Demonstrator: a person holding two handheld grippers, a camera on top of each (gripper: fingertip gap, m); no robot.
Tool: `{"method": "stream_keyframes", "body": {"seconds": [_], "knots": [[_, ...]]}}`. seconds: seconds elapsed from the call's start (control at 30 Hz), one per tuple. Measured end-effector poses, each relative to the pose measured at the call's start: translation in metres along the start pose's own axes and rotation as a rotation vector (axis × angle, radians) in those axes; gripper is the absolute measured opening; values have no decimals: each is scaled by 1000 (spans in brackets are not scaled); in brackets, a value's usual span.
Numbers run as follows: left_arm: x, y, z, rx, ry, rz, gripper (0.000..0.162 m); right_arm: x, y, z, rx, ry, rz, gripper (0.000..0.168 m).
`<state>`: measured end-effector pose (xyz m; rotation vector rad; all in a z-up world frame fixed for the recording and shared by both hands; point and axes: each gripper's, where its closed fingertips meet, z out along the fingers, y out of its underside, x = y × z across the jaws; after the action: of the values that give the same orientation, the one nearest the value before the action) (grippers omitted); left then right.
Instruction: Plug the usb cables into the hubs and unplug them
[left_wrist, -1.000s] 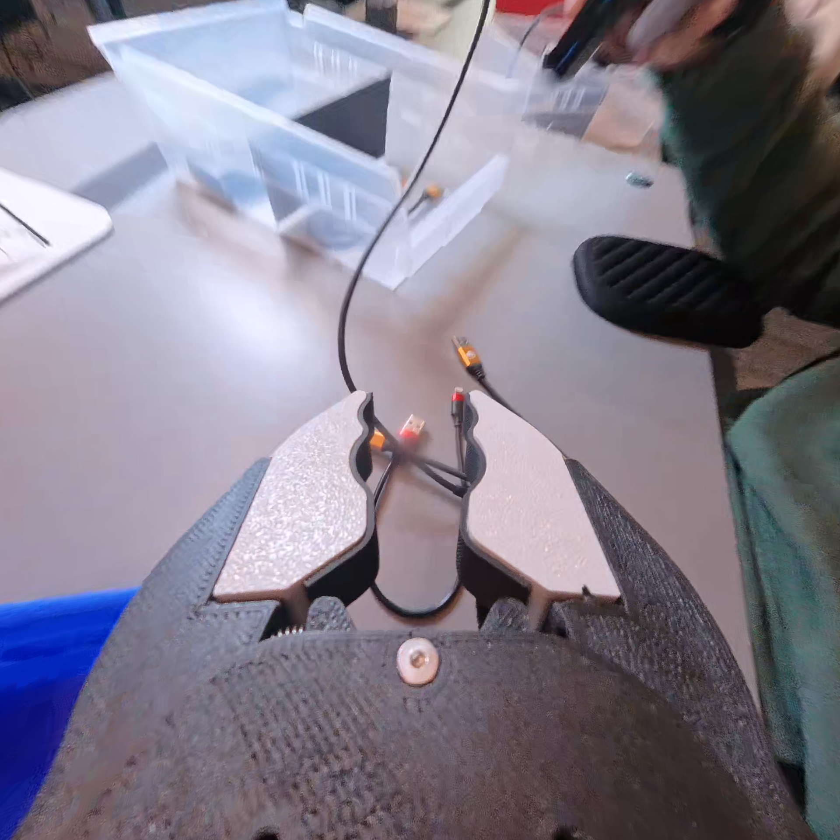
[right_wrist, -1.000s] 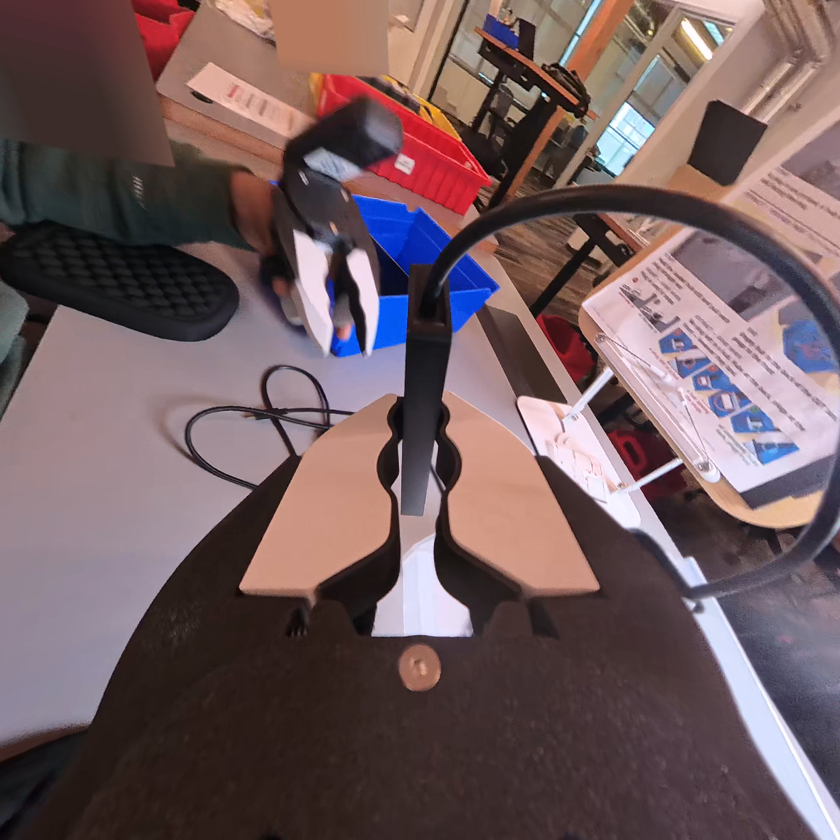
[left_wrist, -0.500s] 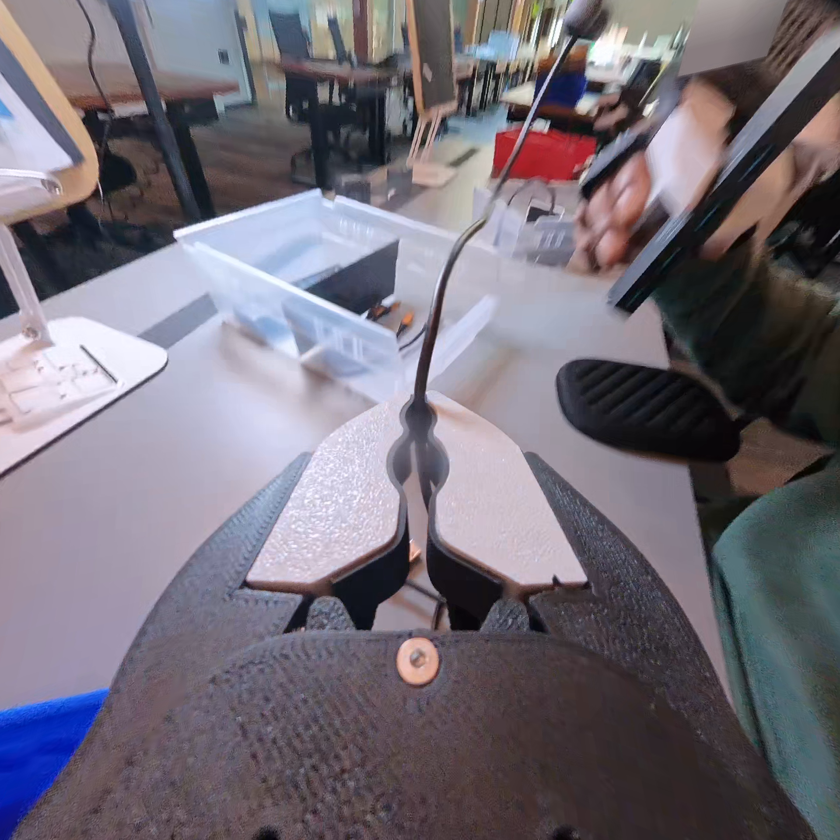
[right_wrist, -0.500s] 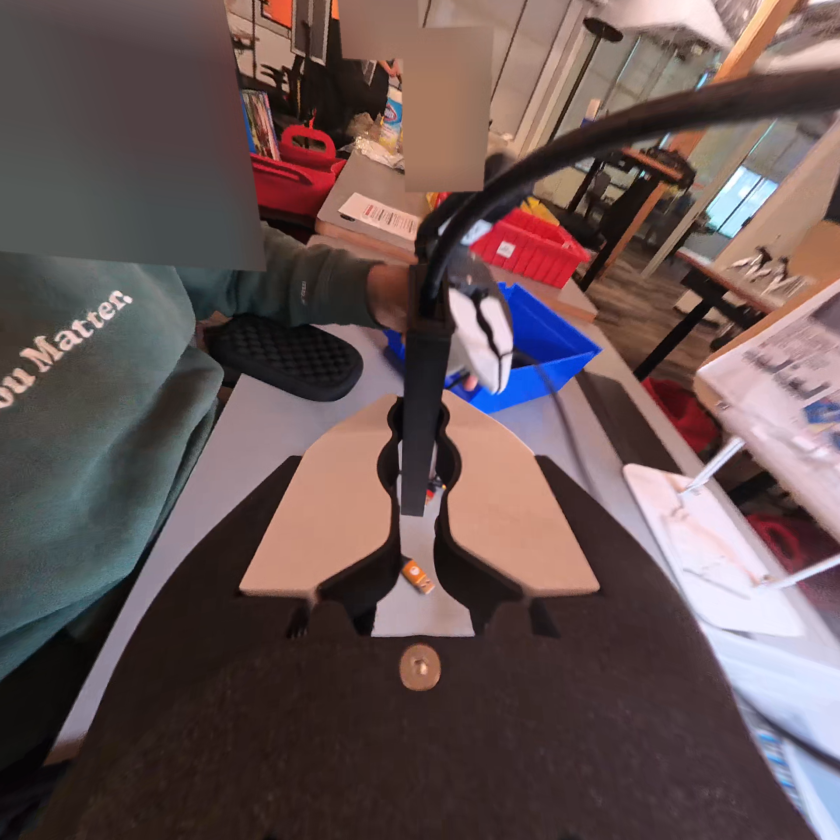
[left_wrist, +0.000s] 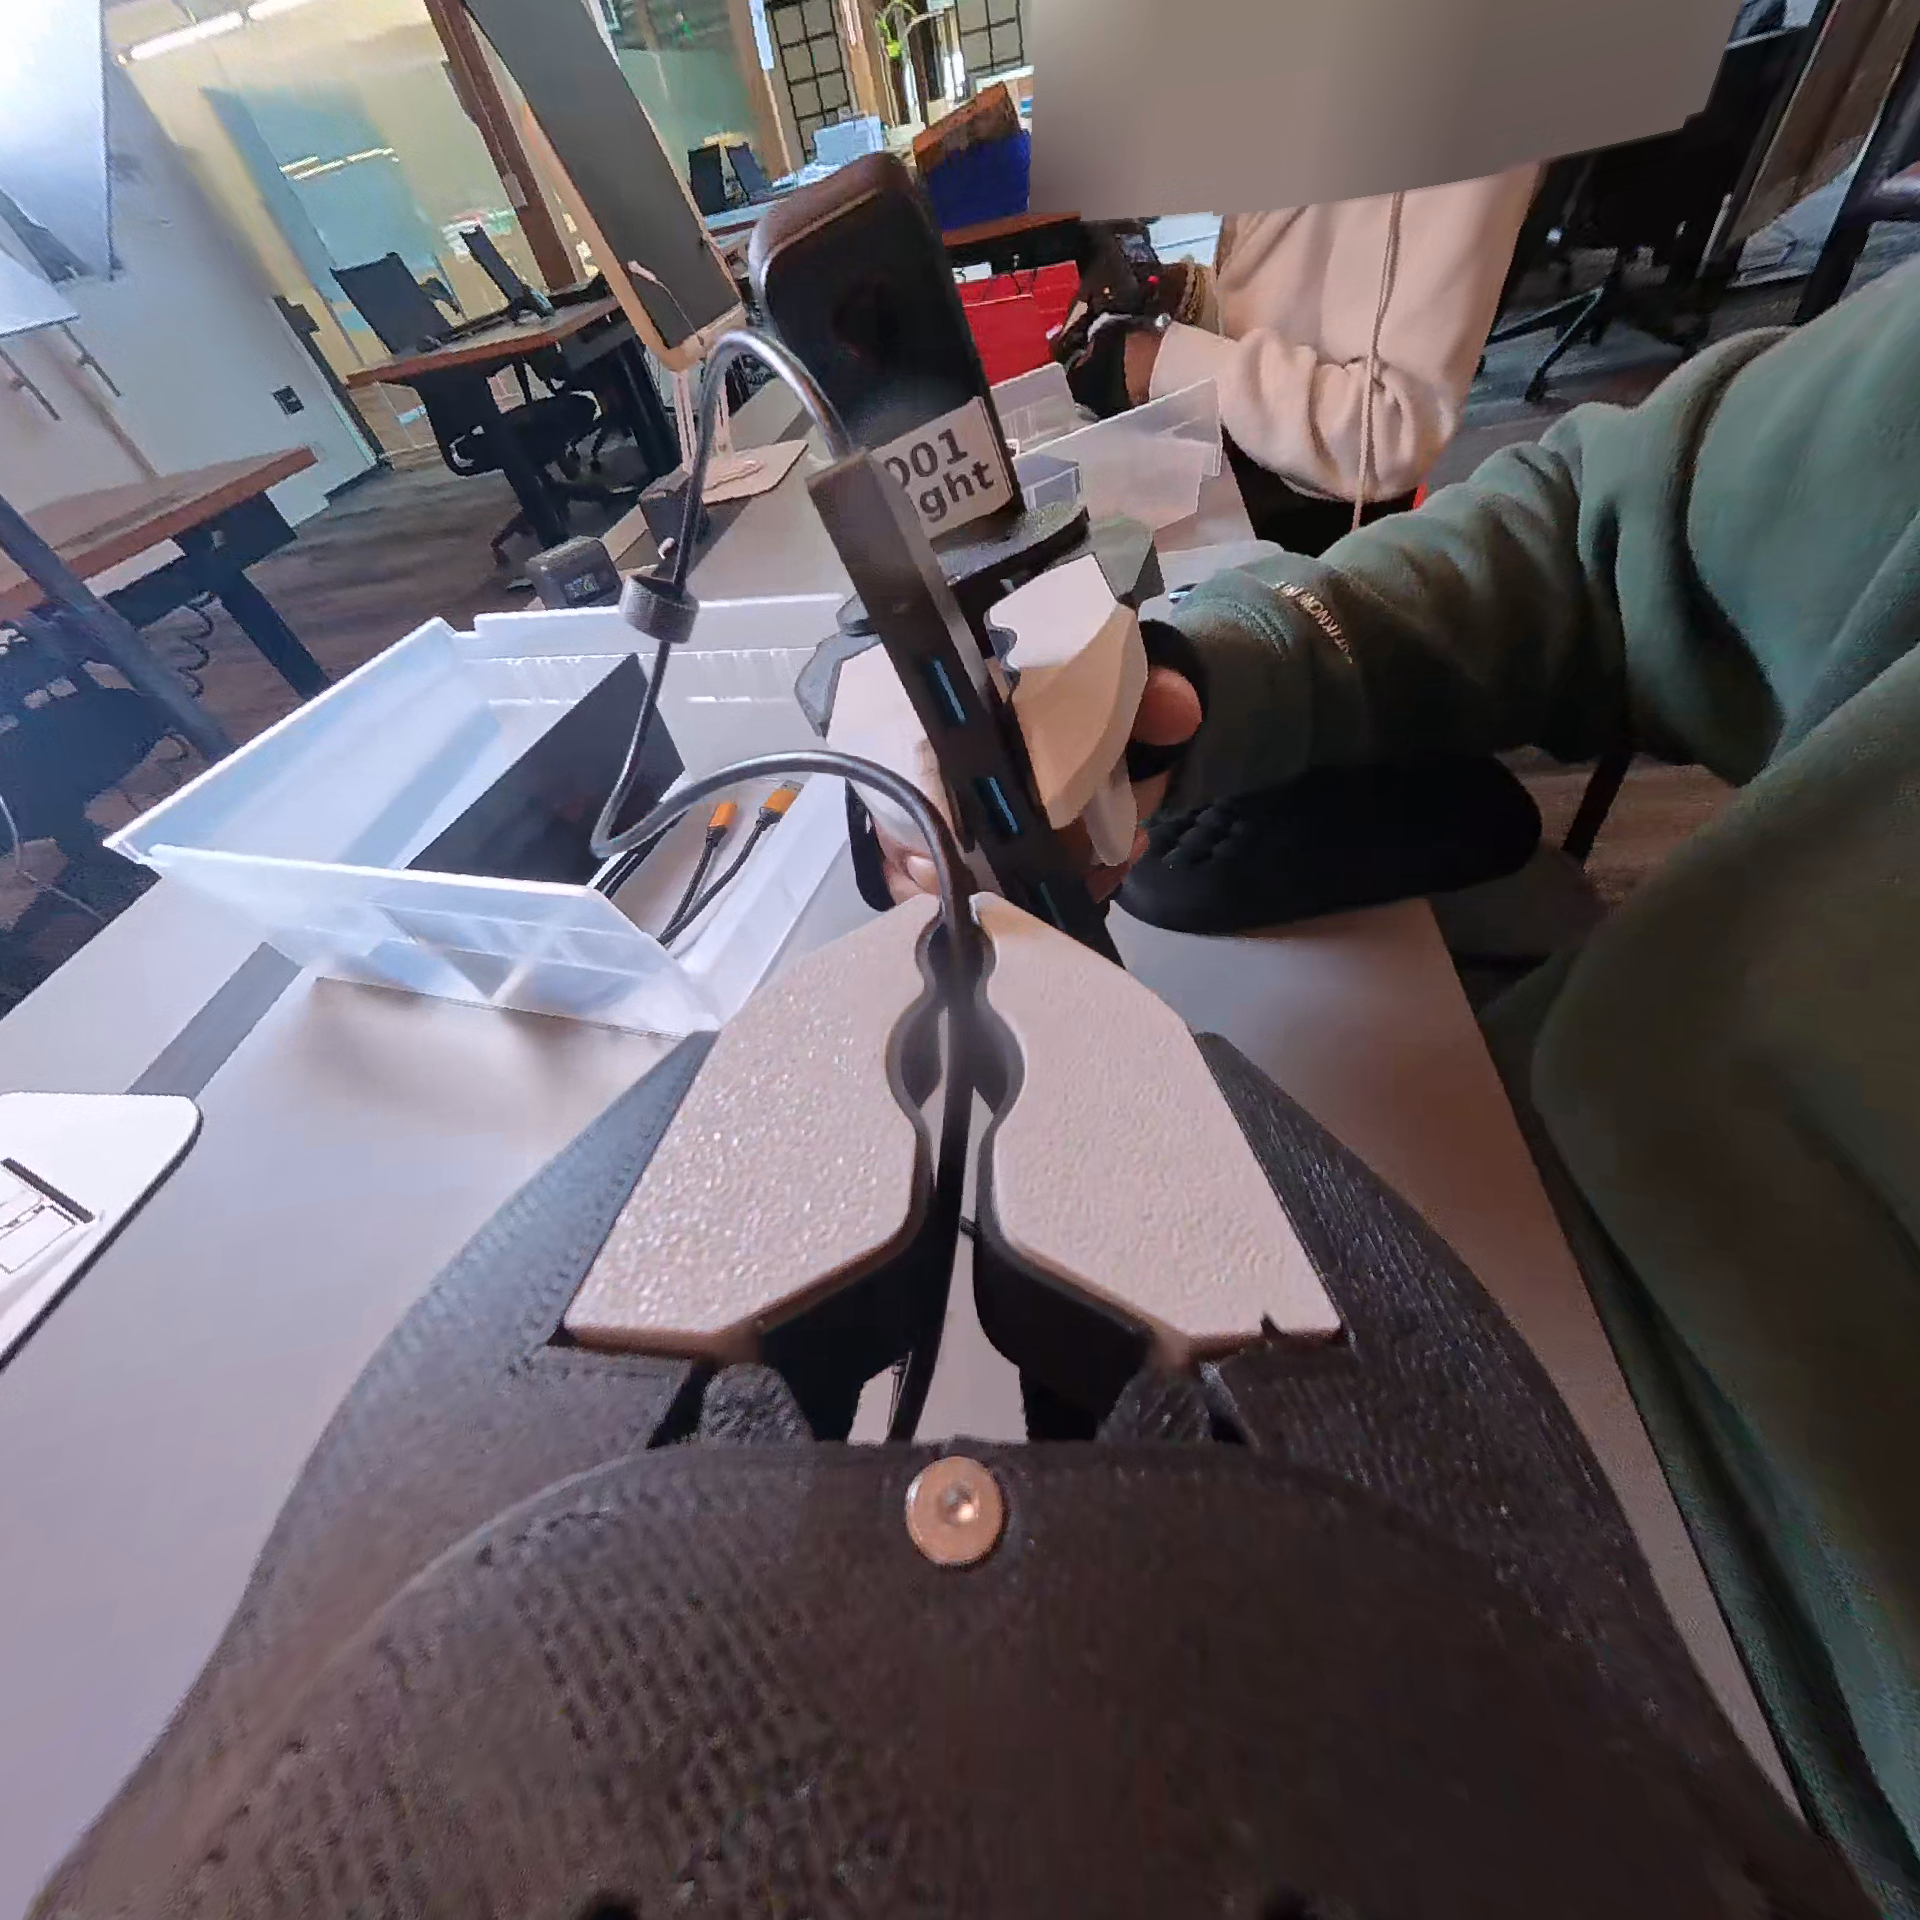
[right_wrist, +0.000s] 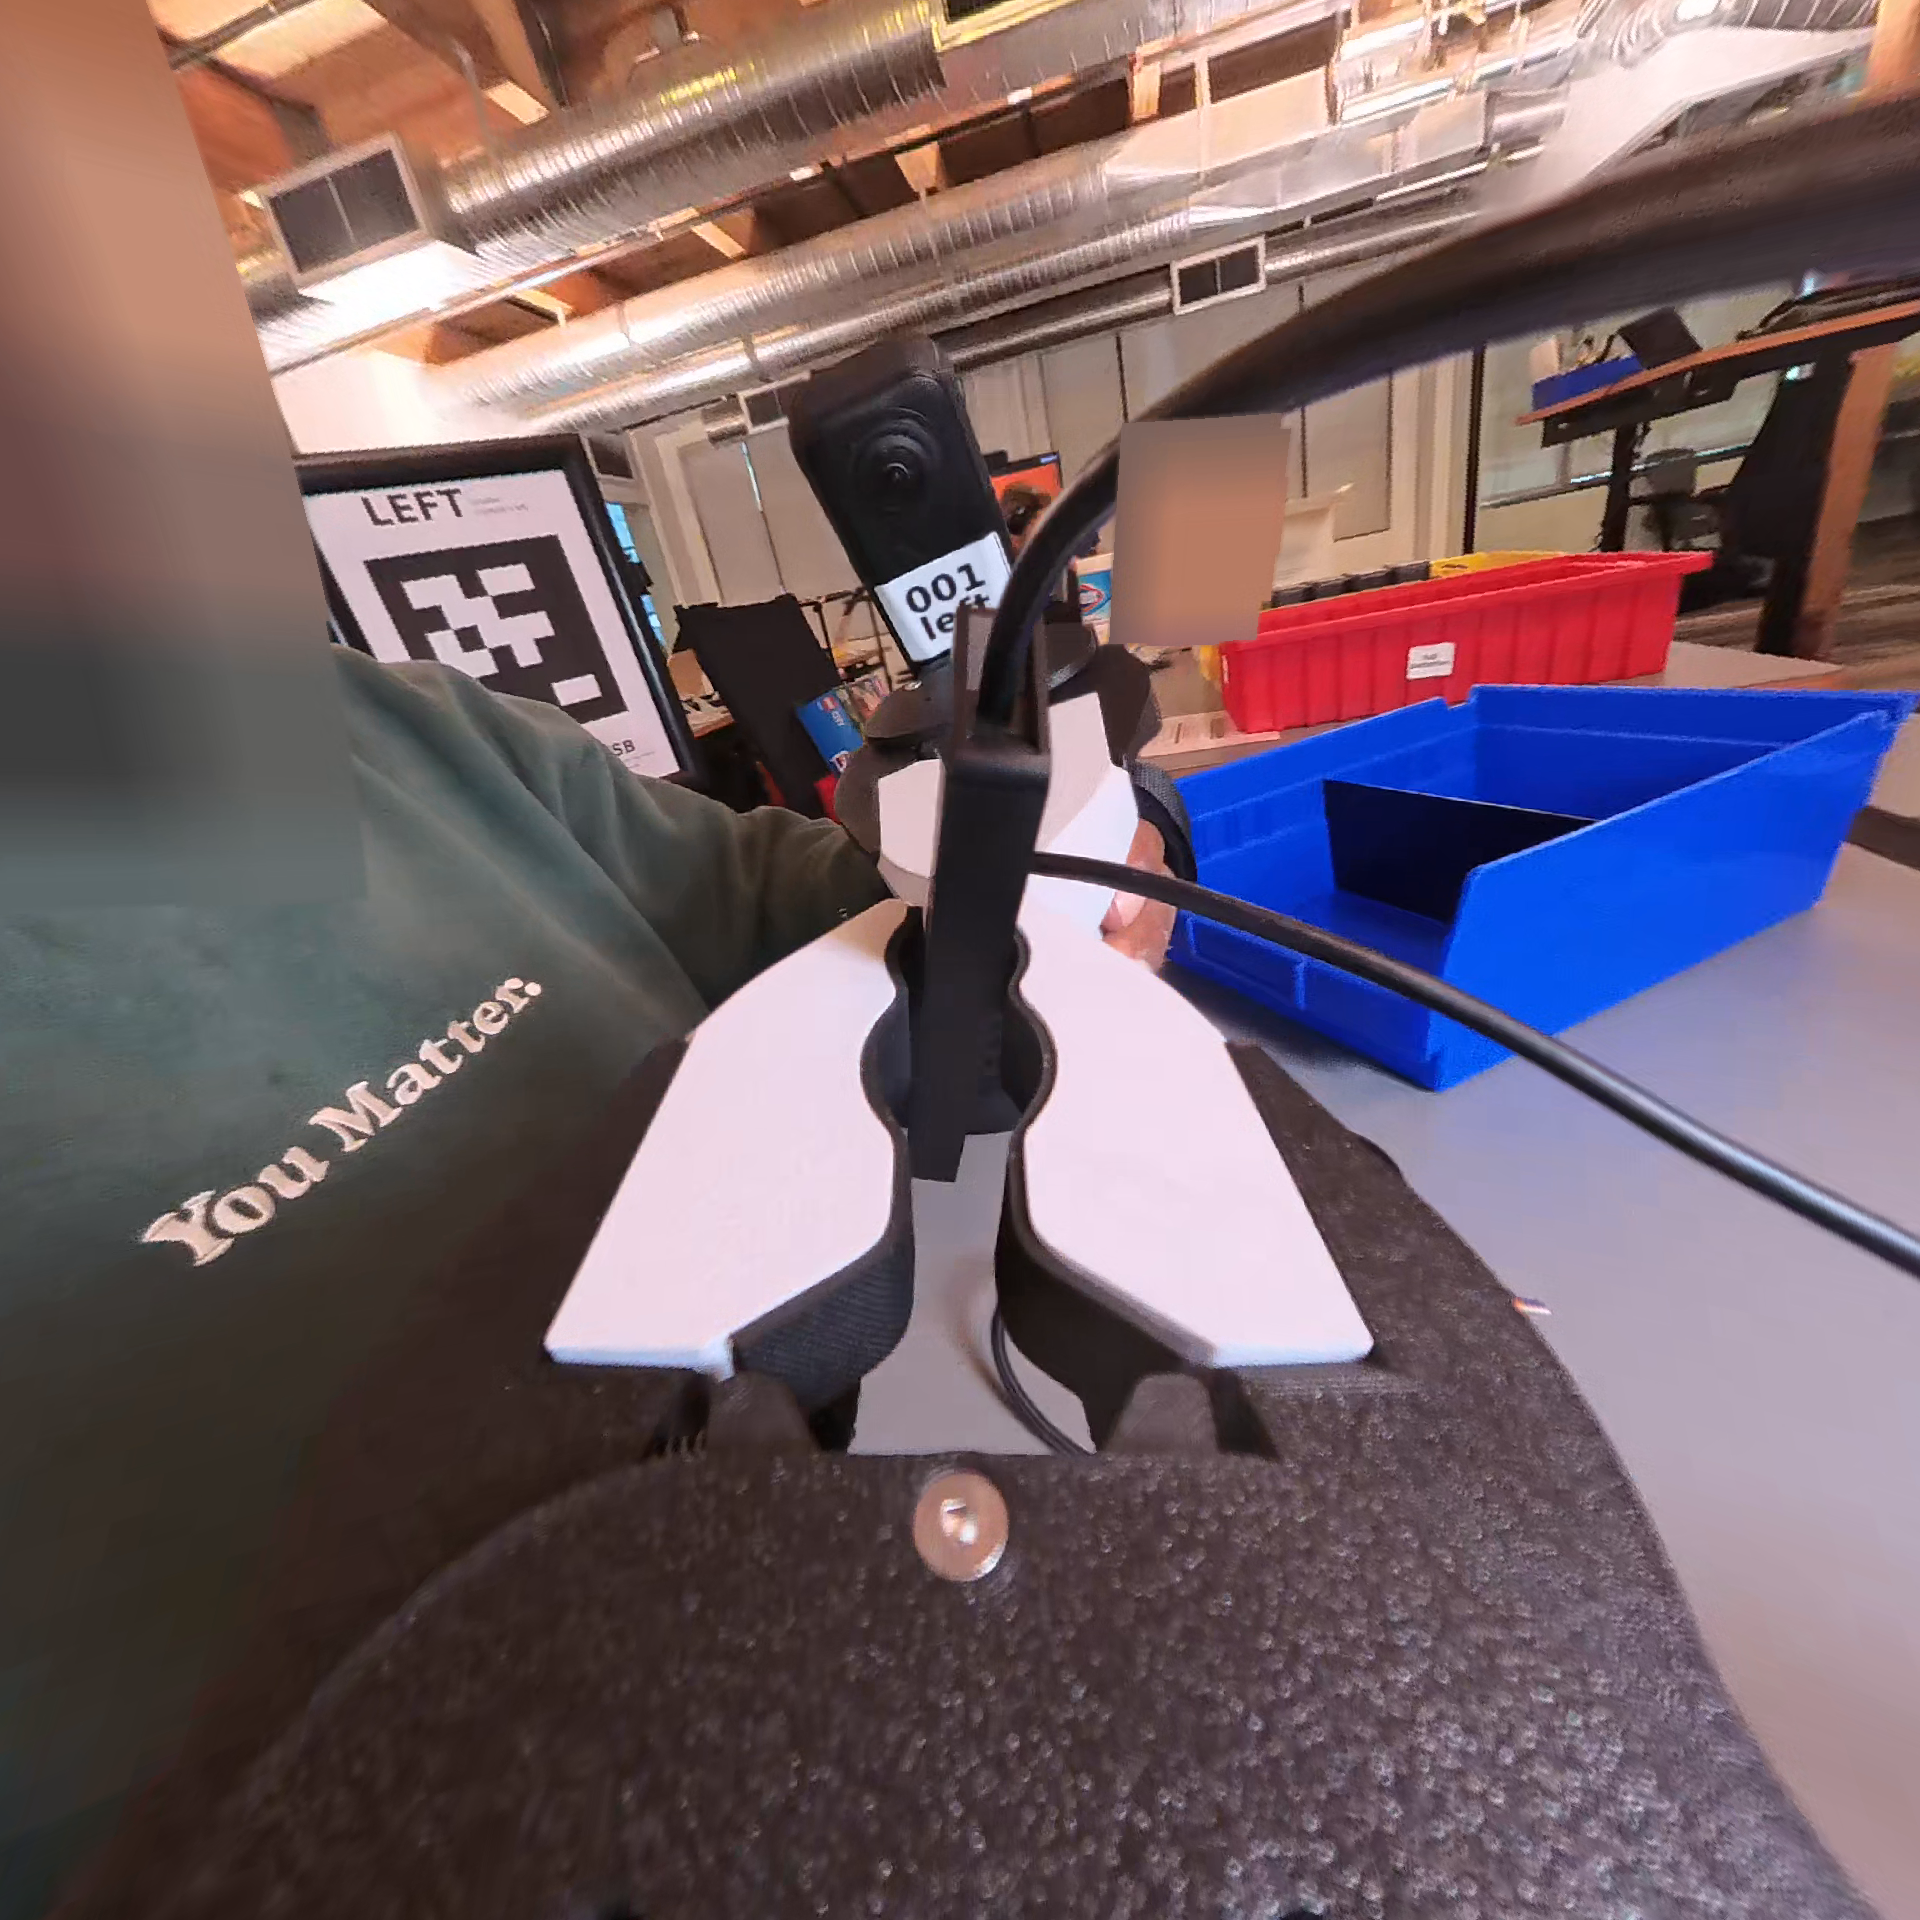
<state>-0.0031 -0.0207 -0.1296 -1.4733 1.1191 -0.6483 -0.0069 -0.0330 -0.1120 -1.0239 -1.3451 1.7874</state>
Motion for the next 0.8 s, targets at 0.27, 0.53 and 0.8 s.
{"method": "stream_keyframes", "body": {"seconds": [0.27, 0.53, 0.8], "knots": [[20, 5, 2, -42, 65, 120, 0, -9, 3, 6, 79, -109, 140, 19], [30, 23, 12, -121, 108, 124, 0, -14, -1, 10, 129, -163, 201, 14], [30, 38, 14, -220, 87, 138, 0, -12, 1, 11, 112, -127, 165, 14]]}}
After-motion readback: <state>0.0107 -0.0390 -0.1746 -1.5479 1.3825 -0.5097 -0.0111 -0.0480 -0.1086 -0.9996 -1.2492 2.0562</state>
